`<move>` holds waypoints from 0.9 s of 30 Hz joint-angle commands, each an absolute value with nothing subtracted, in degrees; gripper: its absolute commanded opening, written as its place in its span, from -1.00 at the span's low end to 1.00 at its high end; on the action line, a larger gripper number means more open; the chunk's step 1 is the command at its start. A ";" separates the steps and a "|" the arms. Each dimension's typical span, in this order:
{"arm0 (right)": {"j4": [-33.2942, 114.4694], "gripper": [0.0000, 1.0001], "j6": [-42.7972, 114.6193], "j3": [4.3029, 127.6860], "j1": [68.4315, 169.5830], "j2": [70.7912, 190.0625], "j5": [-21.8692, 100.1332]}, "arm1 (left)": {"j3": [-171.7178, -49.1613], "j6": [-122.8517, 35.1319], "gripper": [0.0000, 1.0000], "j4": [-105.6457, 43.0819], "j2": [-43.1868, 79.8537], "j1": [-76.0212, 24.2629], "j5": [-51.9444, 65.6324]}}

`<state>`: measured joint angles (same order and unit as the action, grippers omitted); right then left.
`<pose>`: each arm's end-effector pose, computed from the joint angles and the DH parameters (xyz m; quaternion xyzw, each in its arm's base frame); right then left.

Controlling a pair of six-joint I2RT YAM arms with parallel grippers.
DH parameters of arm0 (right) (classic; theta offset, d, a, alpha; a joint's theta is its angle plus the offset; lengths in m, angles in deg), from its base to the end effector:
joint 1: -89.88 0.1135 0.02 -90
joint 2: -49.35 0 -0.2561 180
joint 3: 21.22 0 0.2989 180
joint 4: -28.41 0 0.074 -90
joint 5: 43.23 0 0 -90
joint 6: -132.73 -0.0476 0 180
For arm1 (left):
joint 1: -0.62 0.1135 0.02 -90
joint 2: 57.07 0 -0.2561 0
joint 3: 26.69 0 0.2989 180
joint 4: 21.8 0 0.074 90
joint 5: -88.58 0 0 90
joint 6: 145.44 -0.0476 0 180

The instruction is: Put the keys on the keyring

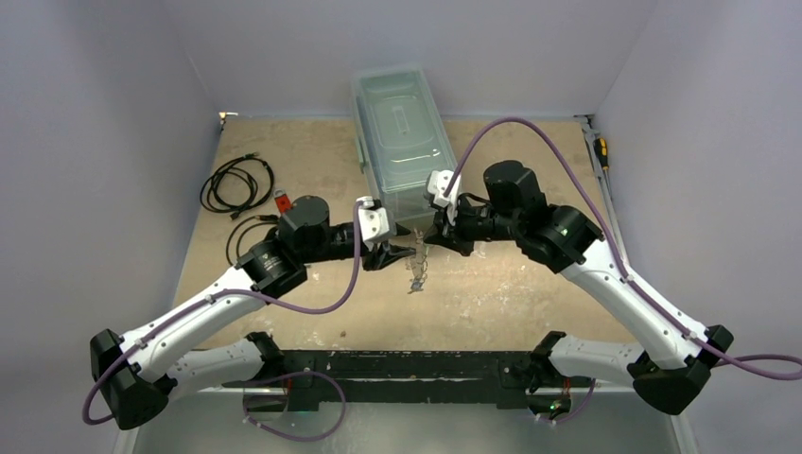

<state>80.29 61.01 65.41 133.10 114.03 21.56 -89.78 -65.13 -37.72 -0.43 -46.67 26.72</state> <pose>0.1968 0.2128 0.3983 -0.5258 0.6702 0.2899 0.4361 0.1806 -0.2287 0.3419 0.4912 0.5756 -0.3776 0.5337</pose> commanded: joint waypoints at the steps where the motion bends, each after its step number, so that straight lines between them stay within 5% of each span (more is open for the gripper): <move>1: 79.30 -1.00 61.45 67.51 133.97 112.56 20.23 | -92.49 -65.73 -0.26 -34.27 0.21 -46.60 28.85; 27: 79.68 -1.00 62.11 67.97 135.48 112.48 17.55 | -92.99 -65.56 -0.72 -34.26 3.00 -46.63 30.18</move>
<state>80.42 61.49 65.41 134.89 113.77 20.25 -90.58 -65.11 -36.85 2.37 -46.67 29.30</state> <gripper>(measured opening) 0.009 0.146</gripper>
